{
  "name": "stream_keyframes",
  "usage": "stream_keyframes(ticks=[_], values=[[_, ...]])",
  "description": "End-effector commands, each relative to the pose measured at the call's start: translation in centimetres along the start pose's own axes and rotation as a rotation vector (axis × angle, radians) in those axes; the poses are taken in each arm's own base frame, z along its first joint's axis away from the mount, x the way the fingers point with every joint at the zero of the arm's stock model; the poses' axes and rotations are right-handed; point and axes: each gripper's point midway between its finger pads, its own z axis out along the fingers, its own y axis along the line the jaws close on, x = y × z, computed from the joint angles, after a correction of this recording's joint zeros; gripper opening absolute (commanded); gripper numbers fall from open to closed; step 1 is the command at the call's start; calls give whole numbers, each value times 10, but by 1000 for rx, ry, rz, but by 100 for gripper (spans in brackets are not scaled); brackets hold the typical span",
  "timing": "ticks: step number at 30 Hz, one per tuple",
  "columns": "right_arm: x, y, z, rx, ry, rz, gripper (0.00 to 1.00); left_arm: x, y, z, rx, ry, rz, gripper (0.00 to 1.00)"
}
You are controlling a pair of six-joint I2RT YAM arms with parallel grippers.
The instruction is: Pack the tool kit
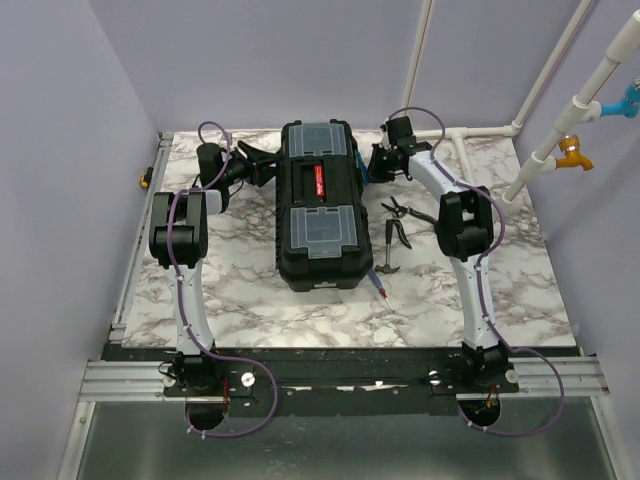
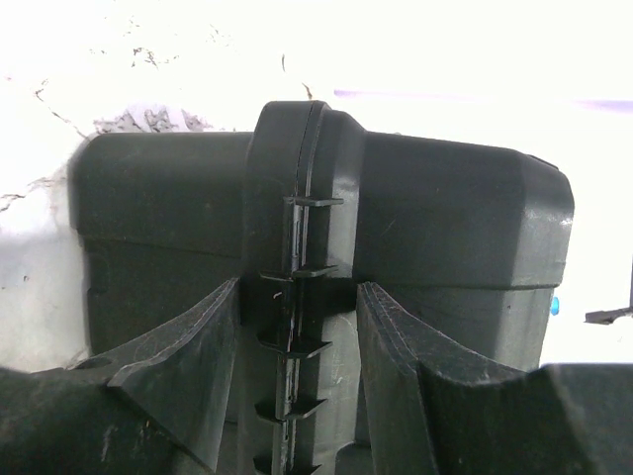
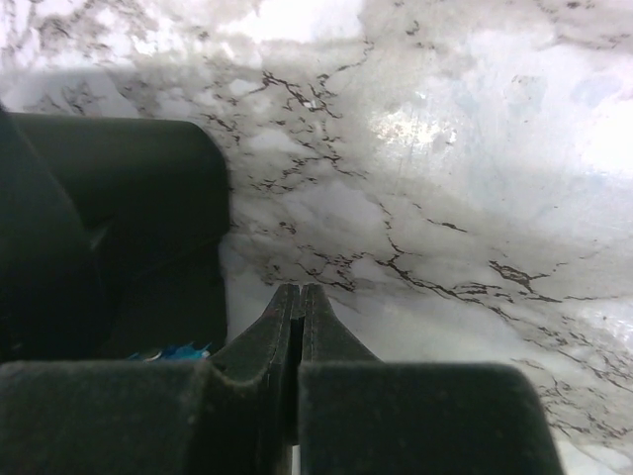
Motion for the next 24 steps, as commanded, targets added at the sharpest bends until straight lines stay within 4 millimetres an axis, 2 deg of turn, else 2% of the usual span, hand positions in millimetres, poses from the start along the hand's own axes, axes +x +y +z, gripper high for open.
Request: stream_keyframes(ticks=[1, 11, 18, 24], values=[[92, 139, 19, -329, 224, -73, 1, 109, -29, 43, 84, 317, 88, 49], [119, 140, 43, -319, 290, -90, 1, 135, -33, 50, 102, 390, 90, 48], [136, 155, 45, -423, 354, -126, 1, 162, -33, 61, 107, 451, 79, 47], [147, 155, 45, -472, 383, -132, 1, 167, -24, 54, 112, 453, 53, 43]])
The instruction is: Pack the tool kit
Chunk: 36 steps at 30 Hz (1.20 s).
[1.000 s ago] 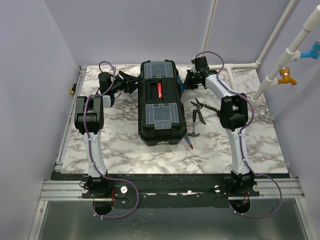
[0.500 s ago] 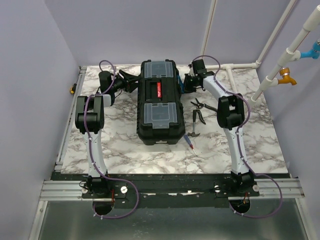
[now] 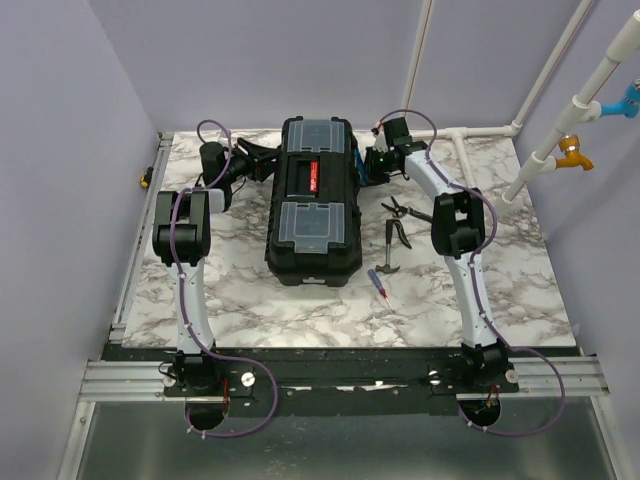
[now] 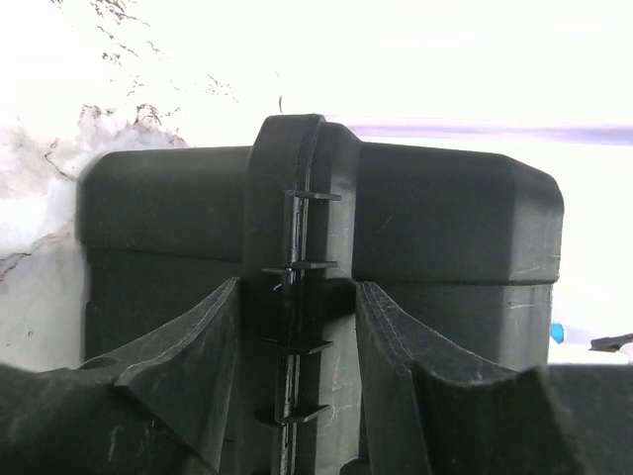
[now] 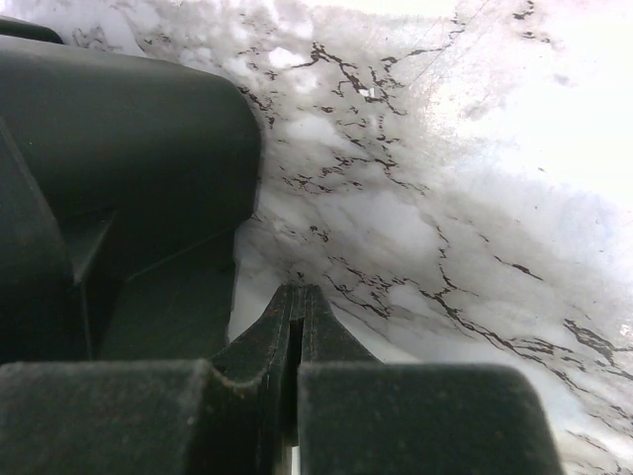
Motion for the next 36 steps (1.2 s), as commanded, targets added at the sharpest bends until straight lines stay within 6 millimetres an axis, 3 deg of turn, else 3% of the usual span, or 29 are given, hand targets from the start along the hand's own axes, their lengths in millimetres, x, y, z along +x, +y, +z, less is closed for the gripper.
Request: stream_keyframes(ticks=[1, 4, 7, 10, 13, 17, 21, 25, 28, 31, 36], values=[[116, 147, 56, -365, 271, -76, 1, 182, -20, 29, 96, 515, 40, 43], [116, 142, 57, -334, 270, -58, 1, 183, -21, 27, 97, 515, 44, 43], [94, 124, 49, -186, 181, -54, 1, 174, -25, 23, 107, 489, 48, 45], [67, 99, 22, -115, 104, 23, 1, 153, -28, 13, 108, 446, 58, 47], [35, 54, -11, -12, -1, 108, 1, 133, -35, 1, 106, 410, 80, 47], [9, 17, -54, 116, -94, 127, 1, 118, -37, -7, 78, 385, 108, 49], [-8, 6, -88, 269, -153, 93, 1, 114, -40, -10, 81, 380, 116, 49], [-26, -22, -127, 510, -250, 112, 1, 113, -38, -12, 81, 376, 118, 49], [-37, -28, -149, 598, -303, 105, 1, 111, -37, -13, 80, 372, 118, 49], [-42, -23, -154, 590, -306, 89, 1, 108, -38, -13, 80, 366, 118, 49], [-19, -29, -120, 539, -188, 80, 1, 104, -41, -15, 79, 360, 127, 49]])
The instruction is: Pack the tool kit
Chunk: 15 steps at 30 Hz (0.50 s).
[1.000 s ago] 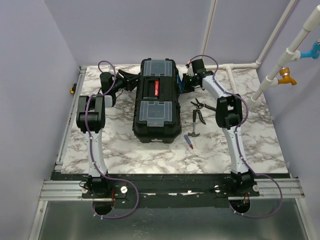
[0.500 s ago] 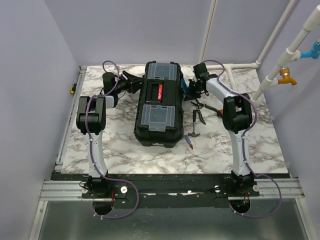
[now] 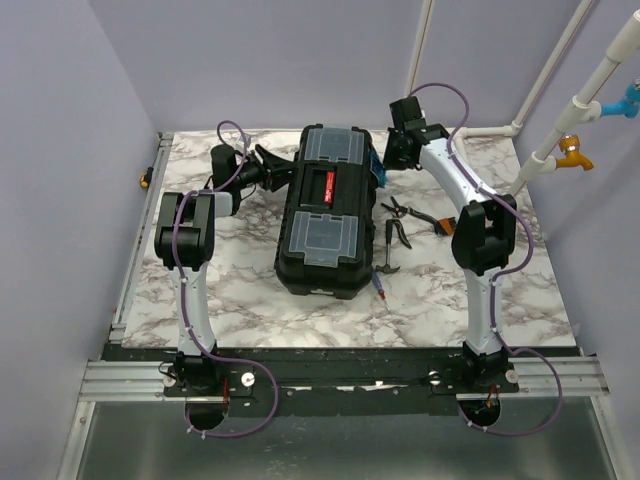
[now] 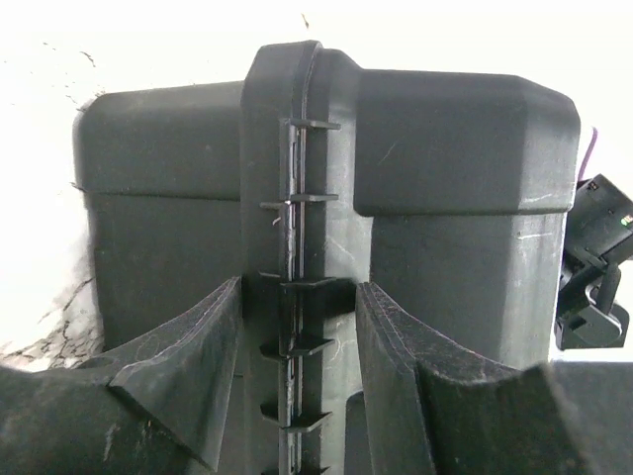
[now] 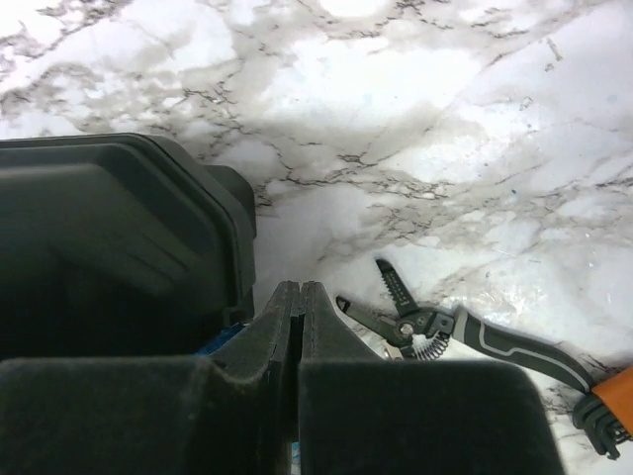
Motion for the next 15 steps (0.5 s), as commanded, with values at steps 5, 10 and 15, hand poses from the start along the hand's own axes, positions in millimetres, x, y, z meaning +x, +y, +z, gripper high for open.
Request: stream_keyframes(ticks=[5, 10, 15], values=[[40, -21, 30, 81, 104, -35, 1, 45, -42, -5, 69, 186, 82, 49], [21, -37, 11, 174, 38, -42, 1, 41, -42, -8, 61, 173, 90, 49], [33, -20, 4, 147, 63, -80, 4, 40, -43, -9, 60, 170, 92, 49]])
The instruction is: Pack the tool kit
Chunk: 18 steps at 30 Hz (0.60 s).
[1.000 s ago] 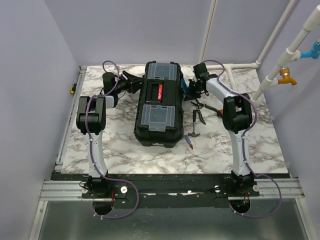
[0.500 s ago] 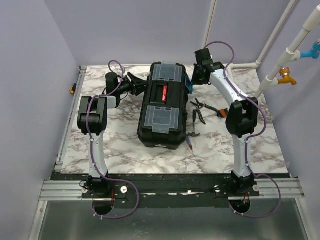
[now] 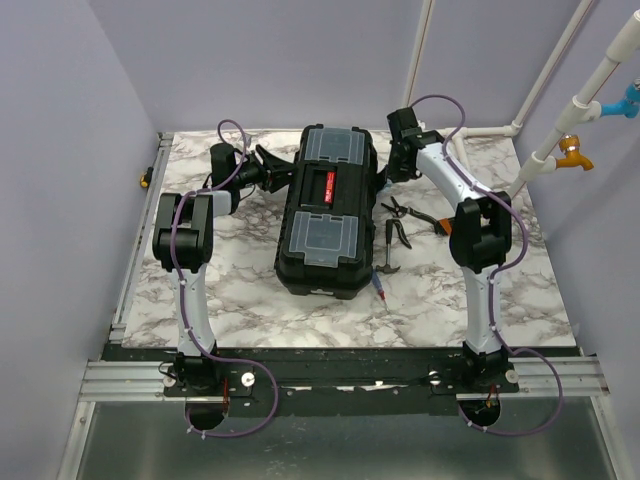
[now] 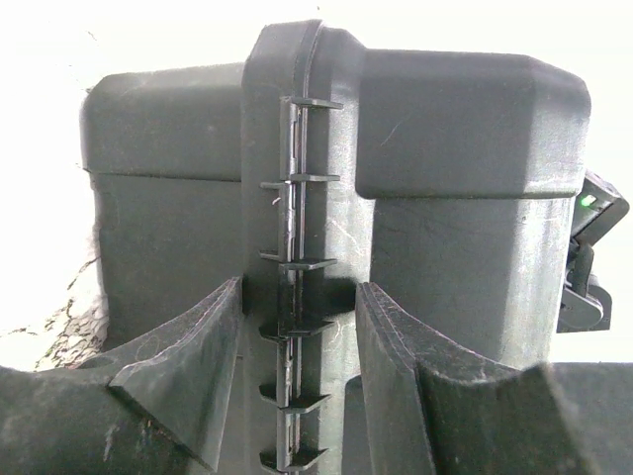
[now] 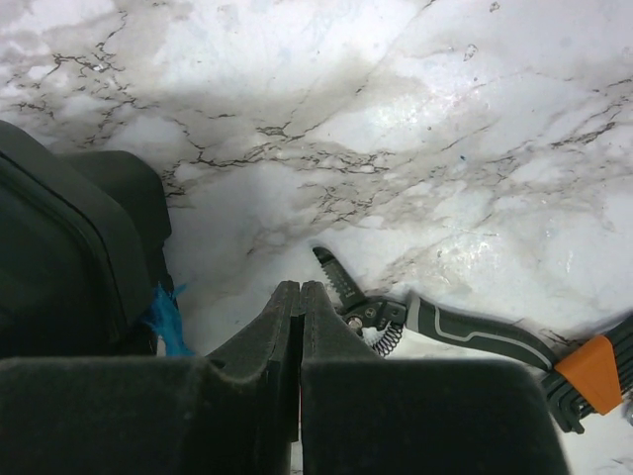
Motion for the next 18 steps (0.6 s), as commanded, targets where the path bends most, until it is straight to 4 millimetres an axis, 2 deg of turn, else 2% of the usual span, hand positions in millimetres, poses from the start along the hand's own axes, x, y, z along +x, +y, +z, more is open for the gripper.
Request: stream_keyframes(ticks=[1, 4, 6, 9, 18], values=[[10, 9, -15, 35, 2, -68, 4, 32, -42, -5, 87, 136, 81, 49], [24, 26, -13, -51, 65, -72, 4, 33, -41, -6, 88, 136, 83, 49], [26, 36, -17, -106, 71, -54, 4, 34, -41, -6, 88, 140, 83, 49], [23, 50, -31, -203, 43, -27, 4, 35, -41, -9, 87, 139, 86, 49], [14, 65, -60, -338, -8, 32, 4, 34, -41, -17, 89, 134, 94, 49]])
